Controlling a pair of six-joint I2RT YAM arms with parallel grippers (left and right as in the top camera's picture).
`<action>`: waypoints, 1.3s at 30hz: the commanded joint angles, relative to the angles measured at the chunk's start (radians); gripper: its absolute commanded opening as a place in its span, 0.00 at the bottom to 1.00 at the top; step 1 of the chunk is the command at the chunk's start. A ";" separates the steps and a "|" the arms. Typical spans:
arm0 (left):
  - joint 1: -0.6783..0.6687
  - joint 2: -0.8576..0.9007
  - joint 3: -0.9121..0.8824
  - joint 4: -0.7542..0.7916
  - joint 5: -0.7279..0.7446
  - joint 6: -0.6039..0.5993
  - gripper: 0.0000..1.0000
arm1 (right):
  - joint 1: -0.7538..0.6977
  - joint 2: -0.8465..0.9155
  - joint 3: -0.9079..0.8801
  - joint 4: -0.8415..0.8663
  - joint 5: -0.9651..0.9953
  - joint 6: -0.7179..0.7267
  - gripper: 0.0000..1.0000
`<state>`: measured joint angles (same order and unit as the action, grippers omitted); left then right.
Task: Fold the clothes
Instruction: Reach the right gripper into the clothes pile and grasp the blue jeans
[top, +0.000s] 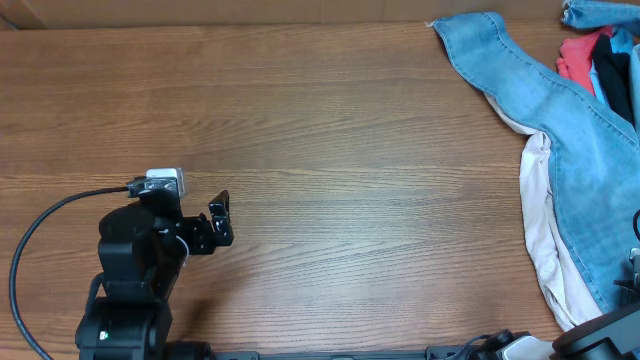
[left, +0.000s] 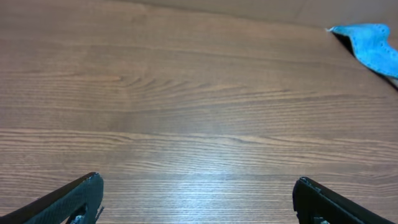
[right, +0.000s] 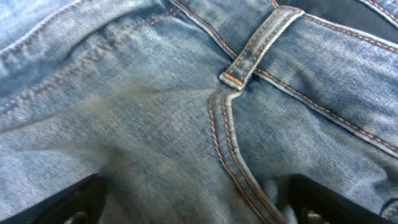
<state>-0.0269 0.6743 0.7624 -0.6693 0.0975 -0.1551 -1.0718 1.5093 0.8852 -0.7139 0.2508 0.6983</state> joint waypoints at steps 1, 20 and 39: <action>-0.006 0.013 0.026 0.001 -0.001 -0.006 1.00 | -0.003 0.000 0.017 0.014 0.004 -0.018 0.81; -0.006 0.018 0.026 0.013 -0.001 -0.007 1.00 | -0.015 0.000 0.017 -0.027 -0.004 -0.016 0.54; -0.006 0.018 0.026 0.014 0.000 -0.007 1.00 | -0.043 0.072 -0.028 0.130 -0.114 -0.080 0.40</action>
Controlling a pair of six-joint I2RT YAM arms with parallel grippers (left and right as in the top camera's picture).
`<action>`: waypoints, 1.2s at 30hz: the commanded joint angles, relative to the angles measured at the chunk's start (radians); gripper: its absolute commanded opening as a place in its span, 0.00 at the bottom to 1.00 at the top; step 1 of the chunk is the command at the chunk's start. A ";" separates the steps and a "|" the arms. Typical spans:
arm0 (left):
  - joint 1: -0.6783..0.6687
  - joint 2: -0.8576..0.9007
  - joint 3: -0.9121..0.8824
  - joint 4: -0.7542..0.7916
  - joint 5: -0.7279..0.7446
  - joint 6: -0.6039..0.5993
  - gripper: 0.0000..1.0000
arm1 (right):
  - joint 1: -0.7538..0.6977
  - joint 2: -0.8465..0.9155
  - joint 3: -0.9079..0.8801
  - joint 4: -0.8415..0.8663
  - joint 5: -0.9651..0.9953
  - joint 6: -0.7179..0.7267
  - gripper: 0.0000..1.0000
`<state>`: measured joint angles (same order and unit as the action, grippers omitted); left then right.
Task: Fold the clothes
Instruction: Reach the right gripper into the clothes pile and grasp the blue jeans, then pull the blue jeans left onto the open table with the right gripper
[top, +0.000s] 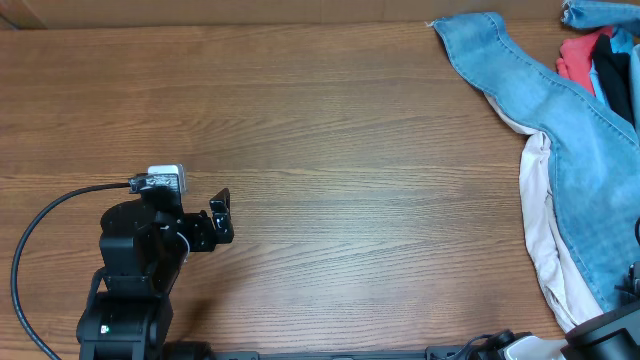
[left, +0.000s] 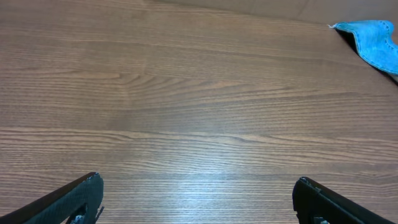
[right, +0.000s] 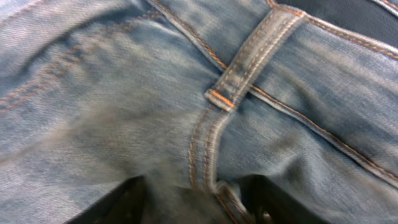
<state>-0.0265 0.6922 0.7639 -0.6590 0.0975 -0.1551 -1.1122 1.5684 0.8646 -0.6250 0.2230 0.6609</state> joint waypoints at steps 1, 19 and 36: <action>-0.006 0.000 0.024 0.005 0.000 -0.007 1.00 | -0.003 0.013 -0.007 0.047 -0.102 -0.046 0.30; -0.006 0.000 0.024 0.005 0.000 -0.007 1.00 | 0.080 -0.148 0.216 -0.144 -0.520 -0.135 0.04; -0.006 0.000 0.024 0.008 0.008 -0.011 1.00 | 0.947 -0.359 0.308 -0.225 -0.516 -0.158 0.04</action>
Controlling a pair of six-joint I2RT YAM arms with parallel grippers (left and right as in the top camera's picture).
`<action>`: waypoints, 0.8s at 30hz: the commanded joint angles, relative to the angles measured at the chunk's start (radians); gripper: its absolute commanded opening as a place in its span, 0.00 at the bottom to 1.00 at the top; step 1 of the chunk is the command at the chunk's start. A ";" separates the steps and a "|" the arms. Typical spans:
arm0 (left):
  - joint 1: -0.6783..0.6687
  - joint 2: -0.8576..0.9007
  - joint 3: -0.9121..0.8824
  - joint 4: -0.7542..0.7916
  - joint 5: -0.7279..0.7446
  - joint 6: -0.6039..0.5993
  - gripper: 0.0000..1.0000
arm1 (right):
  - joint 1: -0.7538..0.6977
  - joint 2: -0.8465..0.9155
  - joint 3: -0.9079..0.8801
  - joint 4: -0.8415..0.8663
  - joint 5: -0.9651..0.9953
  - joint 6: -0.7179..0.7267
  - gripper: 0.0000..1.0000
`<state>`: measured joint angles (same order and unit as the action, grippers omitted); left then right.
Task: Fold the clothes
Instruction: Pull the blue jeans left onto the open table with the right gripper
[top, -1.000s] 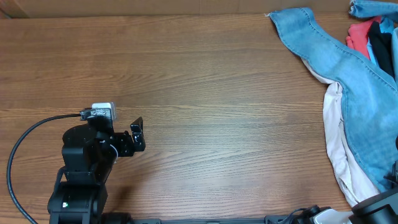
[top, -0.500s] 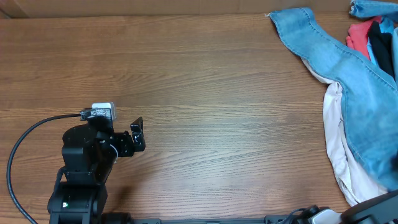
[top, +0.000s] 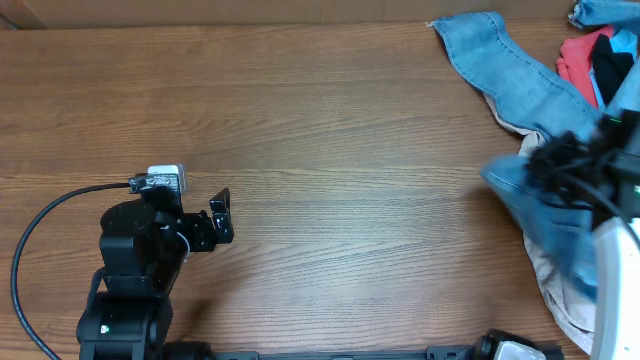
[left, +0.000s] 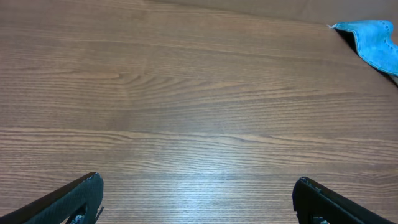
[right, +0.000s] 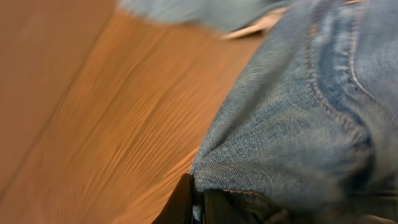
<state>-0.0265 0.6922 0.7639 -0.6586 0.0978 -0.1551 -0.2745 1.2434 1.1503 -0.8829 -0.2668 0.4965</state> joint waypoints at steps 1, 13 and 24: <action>-0.007 0.000 0.024 0.011 0.007 -0.010 1.00 | 0.168 -0.034 0.023 0.057 -0.016 0.018 0.04; -0.006 0.000 0.024 0.033 0.007 -0.010 1.00 | 0.739 0.053 0.023 0.366 0.116 0.058 0.04; -0.007 0.008 0.024 0.040 0.008 -0.010 1.00 | 0.830 0.173 0.025 0.398 0.172 -0.036 0.71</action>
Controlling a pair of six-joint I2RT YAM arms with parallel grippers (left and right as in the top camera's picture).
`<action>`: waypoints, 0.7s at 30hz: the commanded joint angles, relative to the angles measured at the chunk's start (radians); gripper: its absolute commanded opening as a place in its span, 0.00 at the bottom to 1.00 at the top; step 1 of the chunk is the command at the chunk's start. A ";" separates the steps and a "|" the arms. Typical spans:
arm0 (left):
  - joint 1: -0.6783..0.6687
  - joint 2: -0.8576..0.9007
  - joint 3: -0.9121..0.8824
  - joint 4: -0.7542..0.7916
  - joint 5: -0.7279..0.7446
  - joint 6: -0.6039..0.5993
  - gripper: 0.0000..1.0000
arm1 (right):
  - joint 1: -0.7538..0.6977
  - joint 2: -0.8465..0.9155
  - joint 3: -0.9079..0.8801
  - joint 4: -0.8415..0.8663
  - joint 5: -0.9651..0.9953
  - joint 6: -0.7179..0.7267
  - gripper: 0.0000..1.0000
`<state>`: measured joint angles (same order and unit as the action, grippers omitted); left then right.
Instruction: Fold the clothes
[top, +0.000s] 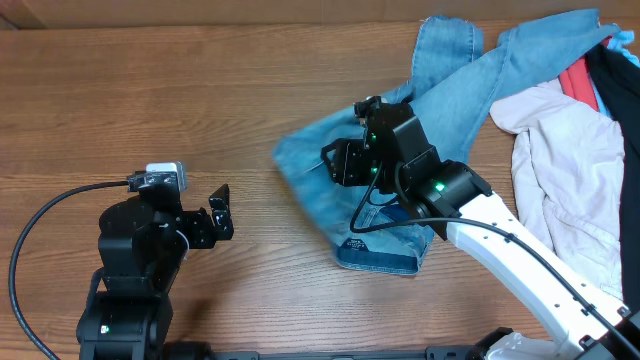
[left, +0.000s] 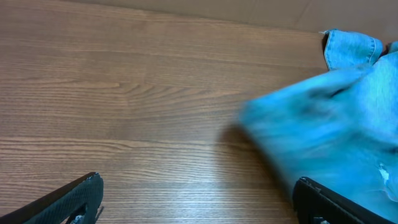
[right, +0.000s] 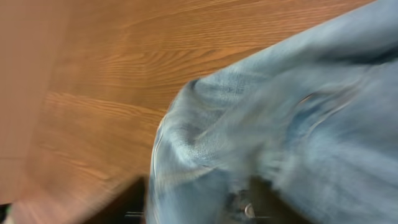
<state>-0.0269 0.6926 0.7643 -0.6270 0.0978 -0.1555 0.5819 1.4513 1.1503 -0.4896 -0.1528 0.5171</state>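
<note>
The blue jeans lie bunched in the middle of the wooden table, with their legs trailing up to the far right. My right gripper sits on their left part and is shut on the denim. In the right wrist view the jeans fill the frame, blurred, with cloth bunched between the dark jaws of the right gripper. My left gripper rests at the near left, open and holding nothing. In the left wrist view the left gripper is seen wide open, and the jeans show blurred at the right.
A pale pink garment lies at the right edge, with red cloth and black cloth behind it. The left arm's black cable loops at the near left.
My right gripper has moved from the right edge to the table's middle, and the jeans it holds now lie spread there. The pink garment is uncovered. The left arm has not moved.
My right gripper stood open over the jeans' waistband on the pile at the right edge, then closed in on a belt loop. It then held the denim off the pile, and the jeans are now at the table's middle. The left gripper stayed open throughout.
</note>
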 joint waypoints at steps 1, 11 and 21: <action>-0.006 0.014 0.024 0.008 0.008 -0.010 1.00 | -0.043 -0.055 0.029 -0.007 0.076 -0.066 0.76; -0.007 0.185 0.024 -0.007 0.186 -0.034 0.94 | -0.298 -0.258 0.052 -0.240 0.121 -0.134 0.80; -0.129 0.535 0.024 -0.124 0.285 -0.076 0.70 | -0.463 -0.260 0.049 -0.427 0.231 -0.133 0.88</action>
<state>-0.0925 1.1400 0.7685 -0.7368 0.3389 -0.2161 0.1379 1.1965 1.1873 -0.9150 0.0338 0.3923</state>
